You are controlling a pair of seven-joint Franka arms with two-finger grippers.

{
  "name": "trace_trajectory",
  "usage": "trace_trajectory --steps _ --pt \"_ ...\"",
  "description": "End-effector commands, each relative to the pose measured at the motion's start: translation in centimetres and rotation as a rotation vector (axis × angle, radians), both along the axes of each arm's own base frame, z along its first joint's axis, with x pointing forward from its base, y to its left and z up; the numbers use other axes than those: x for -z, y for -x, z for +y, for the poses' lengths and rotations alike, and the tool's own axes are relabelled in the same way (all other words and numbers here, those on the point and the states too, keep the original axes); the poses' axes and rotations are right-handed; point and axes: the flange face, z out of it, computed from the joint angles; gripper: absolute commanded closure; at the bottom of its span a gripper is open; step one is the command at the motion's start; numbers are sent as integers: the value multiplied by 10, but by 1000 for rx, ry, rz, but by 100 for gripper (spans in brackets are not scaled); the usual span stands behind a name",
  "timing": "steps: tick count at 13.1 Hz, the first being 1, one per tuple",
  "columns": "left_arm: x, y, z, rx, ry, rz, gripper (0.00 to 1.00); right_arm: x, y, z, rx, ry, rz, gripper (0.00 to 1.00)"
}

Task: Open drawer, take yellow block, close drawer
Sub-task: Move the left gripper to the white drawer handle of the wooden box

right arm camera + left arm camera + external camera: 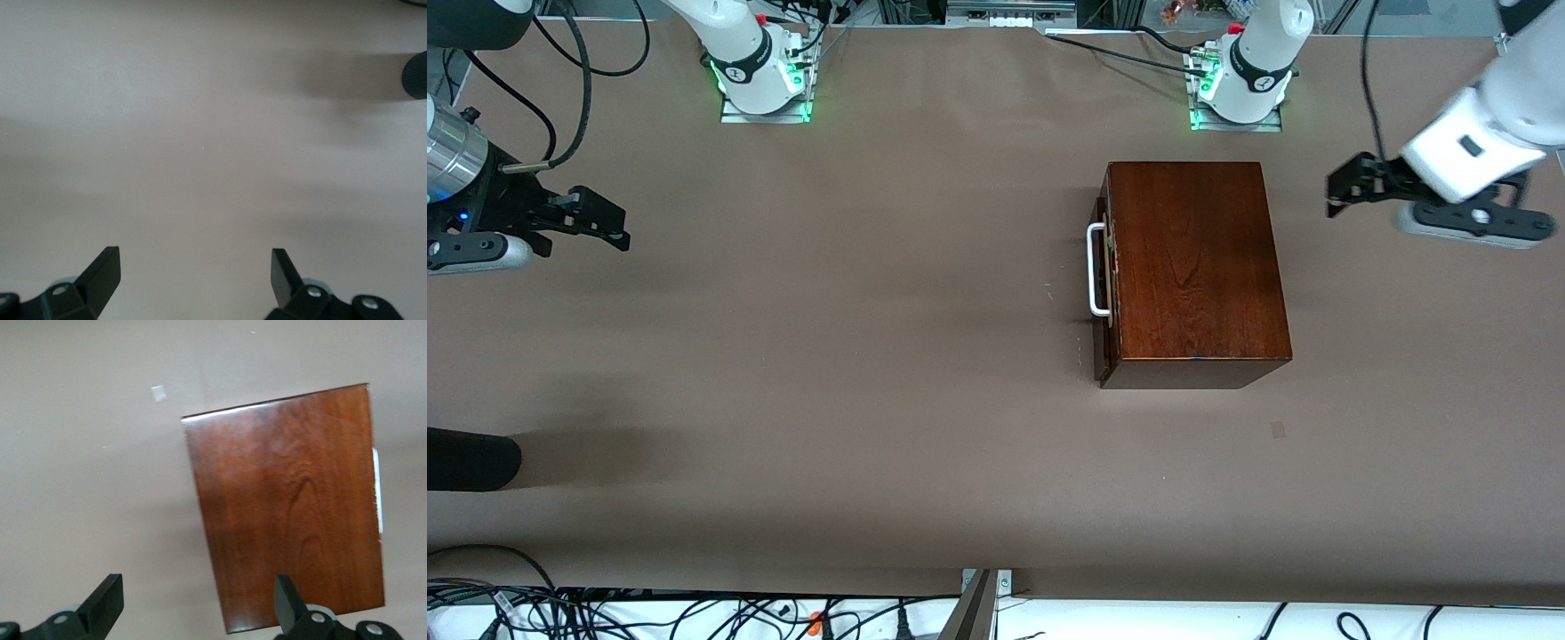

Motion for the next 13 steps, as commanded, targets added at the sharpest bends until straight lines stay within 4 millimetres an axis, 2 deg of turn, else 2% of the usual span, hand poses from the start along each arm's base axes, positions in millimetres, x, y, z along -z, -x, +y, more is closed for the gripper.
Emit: trace_trajectory --steps 1,5,8,10,13 --pt "17 -7 -34 22 44 56 0 -4 0 -11 20 8 -7 0" --pt "54 -3 -111 49 50 113 0 -5 2 -12 38 9 0 0" --pt "98 5 -185 -1 33 149 0 -4 2 -33 60 19 2 0" --pt "124 21 -236 -60 -2 161 0 -5 1 -31 58 87 -4 0" --pt "168 35 -287 2 -108 88 0 -12 2 -38 78 113 -18 0"
